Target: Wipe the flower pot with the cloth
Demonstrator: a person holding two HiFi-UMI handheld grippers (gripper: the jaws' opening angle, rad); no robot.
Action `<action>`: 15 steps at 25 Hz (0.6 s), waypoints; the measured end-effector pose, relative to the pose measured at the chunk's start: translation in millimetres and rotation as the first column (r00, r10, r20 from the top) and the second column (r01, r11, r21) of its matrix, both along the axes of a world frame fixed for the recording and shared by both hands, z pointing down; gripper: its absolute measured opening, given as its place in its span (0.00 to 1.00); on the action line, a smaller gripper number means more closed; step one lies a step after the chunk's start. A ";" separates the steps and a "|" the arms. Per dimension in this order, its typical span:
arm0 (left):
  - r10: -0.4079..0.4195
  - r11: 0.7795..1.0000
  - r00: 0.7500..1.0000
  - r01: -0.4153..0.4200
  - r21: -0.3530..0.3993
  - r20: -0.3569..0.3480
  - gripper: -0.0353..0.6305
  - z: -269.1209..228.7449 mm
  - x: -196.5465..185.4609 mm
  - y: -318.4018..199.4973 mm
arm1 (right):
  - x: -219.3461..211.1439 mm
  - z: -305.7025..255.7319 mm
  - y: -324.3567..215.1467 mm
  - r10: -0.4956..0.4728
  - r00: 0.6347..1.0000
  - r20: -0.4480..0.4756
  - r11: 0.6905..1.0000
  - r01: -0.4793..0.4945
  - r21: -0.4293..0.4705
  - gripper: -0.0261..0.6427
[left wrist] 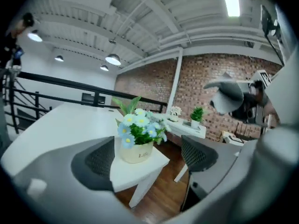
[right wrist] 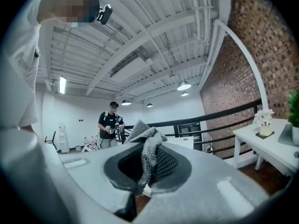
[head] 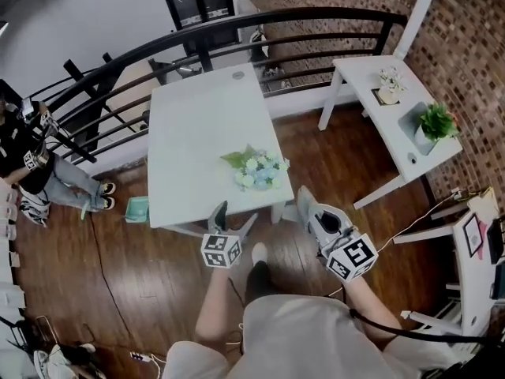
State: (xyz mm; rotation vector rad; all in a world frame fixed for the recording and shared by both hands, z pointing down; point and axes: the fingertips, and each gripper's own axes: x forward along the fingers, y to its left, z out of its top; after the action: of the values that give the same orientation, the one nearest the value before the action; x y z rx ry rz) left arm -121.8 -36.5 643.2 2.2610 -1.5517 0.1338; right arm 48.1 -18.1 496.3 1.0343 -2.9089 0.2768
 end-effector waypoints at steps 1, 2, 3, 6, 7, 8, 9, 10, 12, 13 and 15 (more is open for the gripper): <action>-0.046 0.998 0.999 0.047 0.028 -0.024 0.76 -14.9 8.4 19.0 | 10.4 -1.0 14.3 -0.007 1.000 -0.008 1.000 0.007 0.020 0.04; -0.086 0.995 0.995 0.088 0.054 -0.042 0.74 -29.6 18.9 39.5 | 21.9 -0.7 29.1 -0.010 1.000 -0.013 0.999 0.010 0.034 0.04; -0.118 0.990 0.992 0.122 0.077 -0.053 0.74 -44.2 31.0 60.5 | 34.3 0.5 43.3 -0.008 1.000 -0.014 0.999 0.008 0.044 0.04; -0.185 0.973 0.981 0.192 0.132 -0.059 0.72 -83.8 71.4 116.3 | 71.7 6.9 77.3 0.020 1.000 0.008 0.999 -0.020 0.037 0.04; -0.196 0.969 0.979 0.202 0.140 -0.052 0.71 -93.9 83.9 131.5 | 82.3 9.7 87.0 0.031 0.999 0.019 0.999 -0.032 0.018 0.04; -0.201 0.968 0.979 0.205 0.143 -0.040 0.72 -102.1 95.1 145.5 | 91.1 12.1 96.8 0.043 0.999 0.026 0.999 -0.043 -0.005 0.04; -0.200 0.969 0.980 0.201 0.142 -0.022 0.71 -108.6 104.2 158.5 | 97.6 13.9 107.1 0.053 0.998 0.029 0.998 -0.052 -0.025 0.04; -0.195 0.971 0.981 0.194 0.138 0.000 0.71 -113.9 111.0 171.1 | 101.7 14.8 118.3 0.060 0.998 0.030 0.997 -0.059 -0.042 0.04; -0.183 0.976 0.982 0.176 0.128 0.042 0.71 -123.8 118.3 192.3 | 103.6 12.8 140.5 0.065 0.997 0.031 0.996 -0.063 -0.058 0.04; -0.176 0.977 0.983 0.167 0.133 0.058 0.71 -130.0 120.4 198.9 | 102.7 9.0 148.8 0.066 0.997 0.029 0.997 -0.065 -0.052 0.04; -0.159 0.976 0.984 0.145 0.160 0.080 0.69 -141.8 124.4 204.8 | 101.0 -0.4 158.6 0.075 0.997 0.022 0.997 -0.075 -0.017 0.04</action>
State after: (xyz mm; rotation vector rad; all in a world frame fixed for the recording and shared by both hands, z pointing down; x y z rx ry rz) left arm 2.6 168.3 501.4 2.2684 -1.8354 0.0795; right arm 149.1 140.5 496.0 1.1476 -2.8866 0.3163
